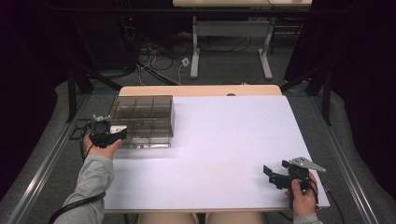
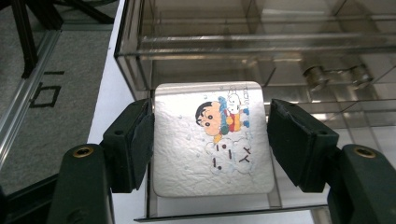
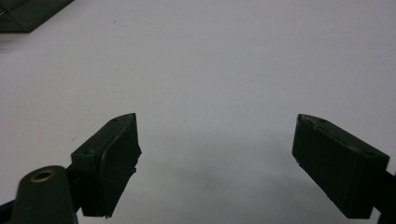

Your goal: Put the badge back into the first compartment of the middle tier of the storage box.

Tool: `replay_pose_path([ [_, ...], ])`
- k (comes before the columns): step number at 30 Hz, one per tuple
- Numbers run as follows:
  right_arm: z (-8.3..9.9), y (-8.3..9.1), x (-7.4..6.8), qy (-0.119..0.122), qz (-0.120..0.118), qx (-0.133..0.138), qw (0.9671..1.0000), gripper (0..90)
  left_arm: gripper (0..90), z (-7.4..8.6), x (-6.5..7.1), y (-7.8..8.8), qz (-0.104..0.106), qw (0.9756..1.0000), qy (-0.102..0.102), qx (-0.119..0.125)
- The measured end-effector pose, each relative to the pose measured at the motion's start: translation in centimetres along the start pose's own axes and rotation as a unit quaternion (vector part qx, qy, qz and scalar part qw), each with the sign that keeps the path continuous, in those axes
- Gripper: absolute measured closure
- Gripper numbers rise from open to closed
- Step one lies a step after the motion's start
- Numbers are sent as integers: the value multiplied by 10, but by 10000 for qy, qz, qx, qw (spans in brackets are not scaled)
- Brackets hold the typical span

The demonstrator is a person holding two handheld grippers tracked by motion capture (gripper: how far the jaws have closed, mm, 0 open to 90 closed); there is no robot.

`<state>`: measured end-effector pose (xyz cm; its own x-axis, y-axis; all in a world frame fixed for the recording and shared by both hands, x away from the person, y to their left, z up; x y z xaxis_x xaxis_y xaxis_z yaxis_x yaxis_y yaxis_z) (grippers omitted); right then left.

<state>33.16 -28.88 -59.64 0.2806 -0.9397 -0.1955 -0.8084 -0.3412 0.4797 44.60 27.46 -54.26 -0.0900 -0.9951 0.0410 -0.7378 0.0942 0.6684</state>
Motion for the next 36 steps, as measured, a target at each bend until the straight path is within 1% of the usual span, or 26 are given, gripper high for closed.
replay_pose_path([
  [2, 1, 1, 0, 3, 12, -54, 10000, 143, 335, 2, -1, -2, -35, 10000, 20, -24],
  [4, 1, 1, 0, -3, 11, -53, 10000, 143, 335, 4, -3, -2, -58, 10000, 2, -72],
  [5, 1, 1, 0, -2, 12, -54, 10000, 143, 335, 5, -4, -3, -69, 9999, 44, -67],
  [12, 1, 1, 1, 22, 12, -51, 10000, 143, 335, 8, -7, -4, -97, 9999, 50, -134],
  [14, 1, 1, 0, -25, 21, -51, 10000, 143, 334, 8, -7, -4, -101, 9998, 51, -143],
  [15, 1, 1, 0, -25, 21, -51, 10000, 143, 334, 8, -7, -4, -116, 9998, 60, -114],
  [16, 0, 0, 0, -12, 14, 6, 10000, 143, 334, 8, -7, -4, -123, 9999, 65, -98],
  [20, 0, 0, 0, 20, -10, -12, 10000, 143, 334, 6, -5, -4, -70, 9999, 127, -41],
  [22, 0, 0, 0, 18, -8, -1, 10000, 143, 326, 6, -5, -3, -91, 9999, 104, -23],
  [26, 0, 0, -1, 34, -42, -10, 10000, 143, 307, 4, -5, -2, -73, 9999, 145, 19],
  [28, 1, 0, -1, 33, -39, -33, 10000, 143, 305, 2, -5, -1, -91, 9998, 152, 85],
  [30, 1, -1, -2, 2, -20, -22, 10000, 143, 303, 1, -4, 1, -60, 9998, 142, 105],
  [32, 2, -1, -3, 78, -69, -97, 9999, 143, 303, -1, -4, 3, -72, 9998, 138, 154],
  [33, 2, -1, -3, 86, -76, -93, 9999, 143, 302, -2, -4, 5, -63, 9997, 127, 214],
  [36, 2, -1, -3, 82, -77, -89, 9999, 143, 300, -5, -5, 8, -22, 9994, 169, 293],
])
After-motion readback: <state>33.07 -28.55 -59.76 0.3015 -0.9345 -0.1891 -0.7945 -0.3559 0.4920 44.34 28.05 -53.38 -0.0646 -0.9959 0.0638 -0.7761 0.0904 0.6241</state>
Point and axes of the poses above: each handheld gripper's, and its own axes: y roughly backward along the jaws, z roughly out of its underside, x roughly to its right, the point moved 7 cm from there along -y, roughly forward along the jaws, and after that the axes turned 2 degrees about x, right-handed, at the moved point
